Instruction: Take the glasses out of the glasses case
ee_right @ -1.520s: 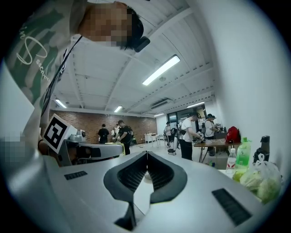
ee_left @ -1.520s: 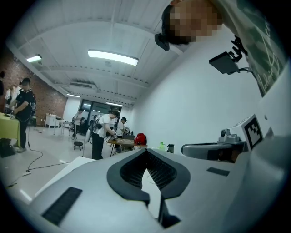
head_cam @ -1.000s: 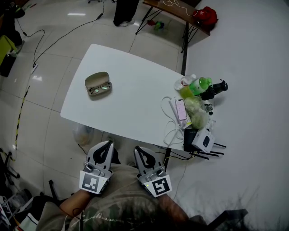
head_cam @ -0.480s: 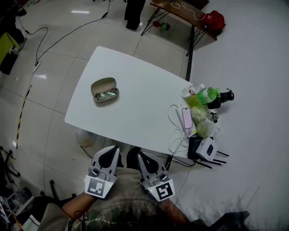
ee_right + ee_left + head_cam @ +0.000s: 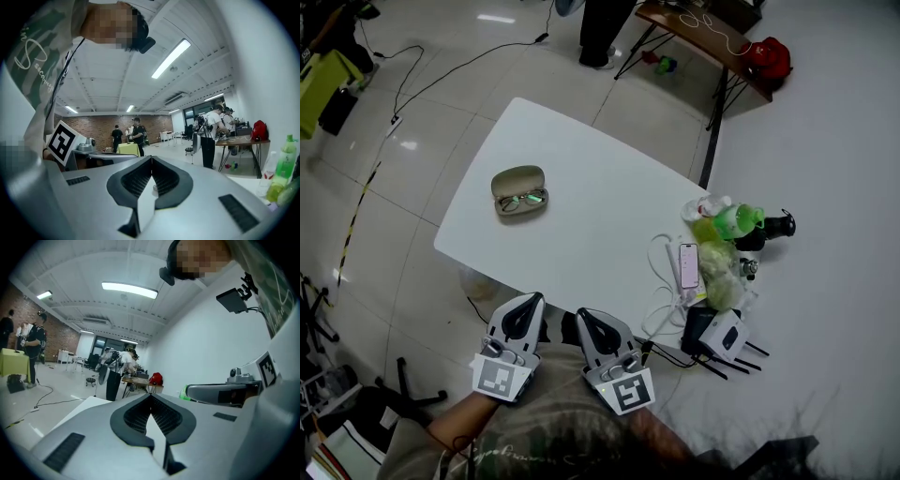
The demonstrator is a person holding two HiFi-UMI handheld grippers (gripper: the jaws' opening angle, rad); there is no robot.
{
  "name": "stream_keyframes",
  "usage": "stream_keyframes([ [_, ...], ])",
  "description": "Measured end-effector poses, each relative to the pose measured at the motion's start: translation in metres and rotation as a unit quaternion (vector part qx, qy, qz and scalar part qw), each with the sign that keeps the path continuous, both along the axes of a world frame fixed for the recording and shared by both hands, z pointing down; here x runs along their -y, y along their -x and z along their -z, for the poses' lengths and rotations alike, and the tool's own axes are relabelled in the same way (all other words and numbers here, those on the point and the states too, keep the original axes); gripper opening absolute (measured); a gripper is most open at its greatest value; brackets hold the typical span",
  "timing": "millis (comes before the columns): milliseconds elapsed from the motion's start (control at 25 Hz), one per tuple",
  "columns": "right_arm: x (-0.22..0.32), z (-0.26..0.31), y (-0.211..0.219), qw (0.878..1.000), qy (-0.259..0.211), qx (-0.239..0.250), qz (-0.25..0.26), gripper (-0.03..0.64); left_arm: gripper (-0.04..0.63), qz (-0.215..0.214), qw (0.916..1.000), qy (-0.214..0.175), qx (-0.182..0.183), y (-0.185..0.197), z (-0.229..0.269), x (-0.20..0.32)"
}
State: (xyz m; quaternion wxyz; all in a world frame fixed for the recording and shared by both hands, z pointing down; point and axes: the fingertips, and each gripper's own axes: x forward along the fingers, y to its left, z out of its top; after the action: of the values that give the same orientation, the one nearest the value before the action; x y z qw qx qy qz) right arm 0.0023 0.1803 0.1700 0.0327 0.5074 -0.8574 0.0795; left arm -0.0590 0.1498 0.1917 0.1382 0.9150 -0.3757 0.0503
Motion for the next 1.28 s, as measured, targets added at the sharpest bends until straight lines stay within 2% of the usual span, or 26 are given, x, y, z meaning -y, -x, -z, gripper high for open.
stream_keyframes([
  [240,0.018,-0.009,-0.039,1.000,0.013,0.024,0.008,0.012,0.008,0.035,0.9992,-0.004,0.017,-0.032,0.002,0.007],
  [440,0.018,-0.014,-0.041,0.999,0.012,0.014,0.051,0.012,0.008,0.062,0.9974,-0.005,0.037,-0.048,-0.001,0.002],
  [560,0.025,-0.022,-0.046,0.998,0.031,0.025,0.050,0.012,0.008,0.054,0.9975,-0.007,0.045,-0.052,-0.001,0.003],
  [680,0.040,-0.019,-0.050,0.999,0.024,0.024,0.038,0.012,0.008,0.041,0.9982,-0.007,0.044,-0.053,-0.001,0.014],
  [800,0.049,-0.019,-0.043,0.999,0.028,0.007,0.040,0.012,0.008,0.031,0.9990,0.018,0.026,-0.050,-0.008,0.026],
  [880,0.050,-0.027,-0.036,0.998,0.047,-0.013,0.049,0.013,0.008,0.030,0.9988,0.034,0.017,-0.047,-0.015,0.033],
  [1040,0.061,-0.032,-0.031,0.997,0.057,-0.019,0.043,0.014,0.008,0.024,0.9994,0.018,0.013,-0.040,-0.013,0.045],
  [1280,0.081,-0.046,-0.031,0.996,0.077,-0.035,0.028,0.014,0.008,0.028,0.9992,0.019,0.020,-0.026,-0.019,0.058],
])
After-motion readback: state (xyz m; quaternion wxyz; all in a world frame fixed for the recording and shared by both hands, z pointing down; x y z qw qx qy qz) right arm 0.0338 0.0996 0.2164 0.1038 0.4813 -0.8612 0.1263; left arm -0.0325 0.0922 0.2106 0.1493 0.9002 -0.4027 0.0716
